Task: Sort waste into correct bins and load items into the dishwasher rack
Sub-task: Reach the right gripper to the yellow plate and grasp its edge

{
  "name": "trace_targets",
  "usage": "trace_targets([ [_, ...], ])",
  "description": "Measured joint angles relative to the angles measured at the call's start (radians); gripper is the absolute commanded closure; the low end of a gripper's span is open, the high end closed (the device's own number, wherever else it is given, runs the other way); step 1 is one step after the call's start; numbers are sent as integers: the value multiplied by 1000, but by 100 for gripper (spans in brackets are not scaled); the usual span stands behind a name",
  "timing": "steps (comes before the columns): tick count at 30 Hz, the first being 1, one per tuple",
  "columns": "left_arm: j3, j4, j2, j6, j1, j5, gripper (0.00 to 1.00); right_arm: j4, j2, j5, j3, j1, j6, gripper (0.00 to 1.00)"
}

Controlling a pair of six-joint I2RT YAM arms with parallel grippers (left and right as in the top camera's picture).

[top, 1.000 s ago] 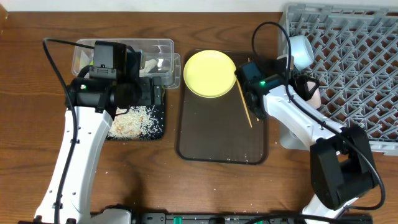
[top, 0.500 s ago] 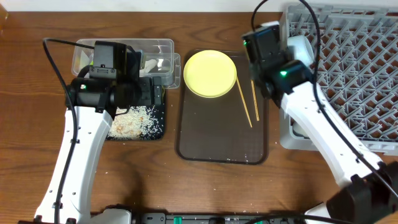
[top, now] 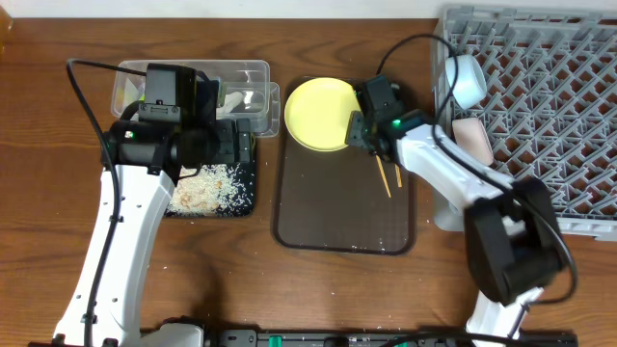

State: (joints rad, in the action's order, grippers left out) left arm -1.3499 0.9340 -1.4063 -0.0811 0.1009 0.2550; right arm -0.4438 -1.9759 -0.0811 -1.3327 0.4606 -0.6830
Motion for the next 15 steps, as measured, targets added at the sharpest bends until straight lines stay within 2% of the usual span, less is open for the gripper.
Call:
trace_targets([
  [3,0,0,0,0,0,0,9,24,-43,13,0,0,-51,50],
  [6,0,0,0,0,0,0,9,46,-74,26,0,0,-84,57],
  [9,0,0,0,0,0,0,9,46,-81,31,-1,0,-101,78],
  [11,0,0,0,0,0,0,9,29,-82,33,-1,0,-106,97],
  [15,0,0,0,0,0,0,9,0,-79,37,-5,0,-123,99],
])
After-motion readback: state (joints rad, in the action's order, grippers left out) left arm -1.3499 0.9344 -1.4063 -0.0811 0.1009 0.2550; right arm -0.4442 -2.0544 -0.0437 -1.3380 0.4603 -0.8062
